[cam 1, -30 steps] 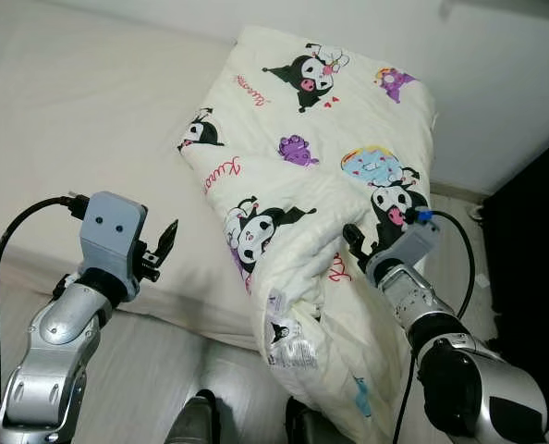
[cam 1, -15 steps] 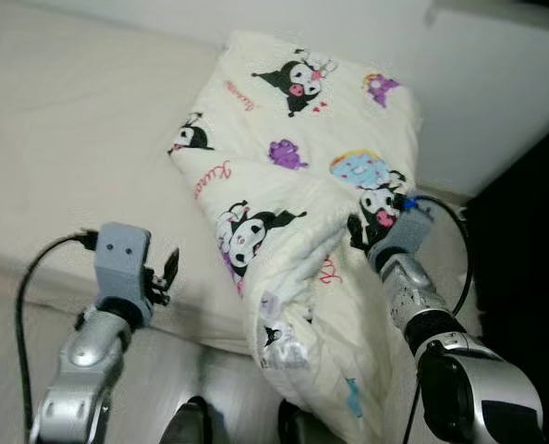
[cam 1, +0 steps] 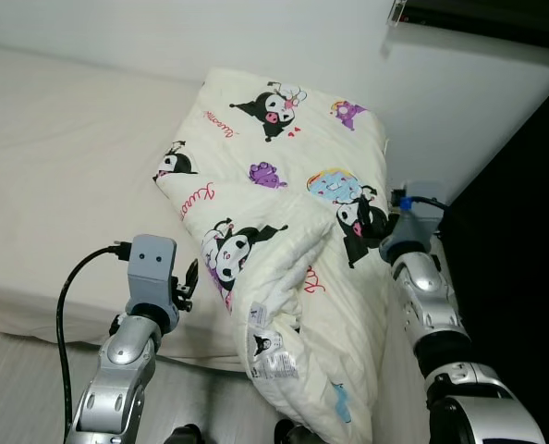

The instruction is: Clean up the room

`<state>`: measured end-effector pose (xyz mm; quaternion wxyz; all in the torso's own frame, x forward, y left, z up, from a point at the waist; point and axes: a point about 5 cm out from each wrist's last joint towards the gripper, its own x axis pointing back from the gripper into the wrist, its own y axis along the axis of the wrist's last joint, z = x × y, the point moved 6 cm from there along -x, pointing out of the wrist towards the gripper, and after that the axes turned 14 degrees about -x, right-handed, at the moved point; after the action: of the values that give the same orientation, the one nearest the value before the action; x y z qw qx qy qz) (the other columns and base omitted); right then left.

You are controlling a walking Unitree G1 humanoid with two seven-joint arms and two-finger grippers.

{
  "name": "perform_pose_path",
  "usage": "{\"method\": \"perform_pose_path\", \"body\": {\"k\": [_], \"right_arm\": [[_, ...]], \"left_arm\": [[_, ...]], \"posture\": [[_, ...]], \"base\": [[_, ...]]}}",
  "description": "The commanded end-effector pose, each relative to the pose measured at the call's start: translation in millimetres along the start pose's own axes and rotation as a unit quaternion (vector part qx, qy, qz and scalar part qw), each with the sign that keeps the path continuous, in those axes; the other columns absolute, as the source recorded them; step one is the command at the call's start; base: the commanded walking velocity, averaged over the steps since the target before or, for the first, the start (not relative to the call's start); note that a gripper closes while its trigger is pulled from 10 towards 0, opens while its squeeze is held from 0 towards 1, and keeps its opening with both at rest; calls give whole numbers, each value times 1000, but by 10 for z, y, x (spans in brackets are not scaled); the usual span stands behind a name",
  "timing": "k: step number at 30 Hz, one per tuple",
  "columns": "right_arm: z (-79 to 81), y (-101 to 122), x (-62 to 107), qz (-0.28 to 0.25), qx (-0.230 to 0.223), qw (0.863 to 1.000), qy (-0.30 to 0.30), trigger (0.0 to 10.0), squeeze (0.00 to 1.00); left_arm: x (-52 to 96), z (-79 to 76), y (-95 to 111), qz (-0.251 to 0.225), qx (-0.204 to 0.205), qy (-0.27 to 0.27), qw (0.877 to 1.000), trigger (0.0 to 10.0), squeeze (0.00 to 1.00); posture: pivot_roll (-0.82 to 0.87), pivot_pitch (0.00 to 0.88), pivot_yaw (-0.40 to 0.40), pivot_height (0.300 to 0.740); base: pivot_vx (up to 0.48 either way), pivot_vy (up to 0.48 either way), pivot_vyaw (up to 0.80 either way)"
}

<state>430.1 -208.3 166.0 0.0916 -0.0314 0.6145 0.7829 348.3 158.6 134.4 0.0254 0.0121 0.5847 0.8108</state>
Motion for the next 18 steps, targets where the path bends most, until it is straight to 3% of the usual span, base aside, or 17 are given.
{"method": "perform_pose_path", "body": {"k": [1, 11, 18], "right_arm": [[-60, -55, 40, 6, -6, 1000, -14, 10000, 0], [-2, -171, 122, 26, -19, 999, -10, 10000, 0], [26, -204, 152, 30, -28, 999, -12, 10000, 0]], "left_arm": [[6, -51, -54, 7, -4, -3, 1000, 10000, 0], [7, -49, -79, 11, -3, 0, 1000, 10000, 0], [32, -52, -92, 12, -6, -1, 1000, 10000, 0]], "posture": [[-16, 162, -56, 740], [-1, 165, -55, 740], [7, 169, -56, 716]], "base": [[0, 0, 0], [0, 0, 0], [0, 0, 0]]}}
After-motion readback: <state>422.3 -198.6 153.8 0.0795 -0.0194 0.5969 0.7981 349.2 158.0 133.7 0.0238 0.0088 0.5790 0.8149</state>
